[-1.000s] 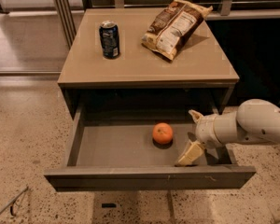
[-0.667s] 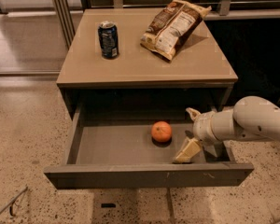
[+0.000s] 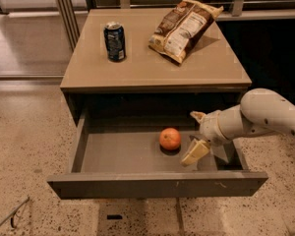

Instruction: Pick orange from top drawer and place on counter

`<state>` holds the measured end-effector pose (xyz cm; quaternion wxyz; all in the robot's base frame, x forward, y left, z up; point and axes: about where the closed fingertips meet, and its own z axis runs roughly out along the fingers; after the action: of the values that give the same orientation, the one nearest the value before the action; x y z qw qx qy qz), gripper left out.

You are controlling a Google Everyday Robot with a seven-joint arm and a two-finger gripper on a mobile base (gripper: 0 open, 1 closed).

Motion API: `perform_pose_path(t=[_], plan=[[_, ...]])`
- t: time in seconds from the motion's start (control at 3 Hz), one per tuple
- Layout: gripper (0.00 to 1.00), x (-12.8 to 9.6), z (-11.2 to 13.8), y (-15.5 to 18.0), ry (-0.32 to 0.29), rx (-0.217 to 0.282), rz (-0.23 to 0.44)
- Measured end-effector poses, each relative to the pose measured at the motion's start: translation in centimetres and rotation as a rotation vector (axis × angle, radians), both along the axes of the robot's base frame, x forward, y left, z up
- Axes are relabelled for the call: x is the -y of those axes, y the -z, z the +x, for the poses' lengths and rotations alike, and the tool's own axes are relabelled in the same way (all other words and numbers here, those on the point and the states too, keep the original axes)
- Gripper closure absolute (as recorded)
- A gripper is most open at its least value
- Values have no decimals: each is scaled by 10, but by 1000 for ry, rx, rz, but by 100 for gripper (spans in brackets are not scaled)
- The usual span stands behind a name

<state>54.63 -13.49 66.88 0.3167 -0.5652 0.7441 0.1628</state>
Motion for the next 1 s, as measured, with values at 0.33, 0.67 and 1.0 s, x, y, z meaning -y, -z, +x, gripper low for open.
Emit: perform_pose_path(t=[0.33,0.67,1.0], plan=[[0,3,8,-36,-46,-65,-32],[0,11,10,-82,-72,-122,-67],[0,14,-4,-103,-92,-152,-96]])
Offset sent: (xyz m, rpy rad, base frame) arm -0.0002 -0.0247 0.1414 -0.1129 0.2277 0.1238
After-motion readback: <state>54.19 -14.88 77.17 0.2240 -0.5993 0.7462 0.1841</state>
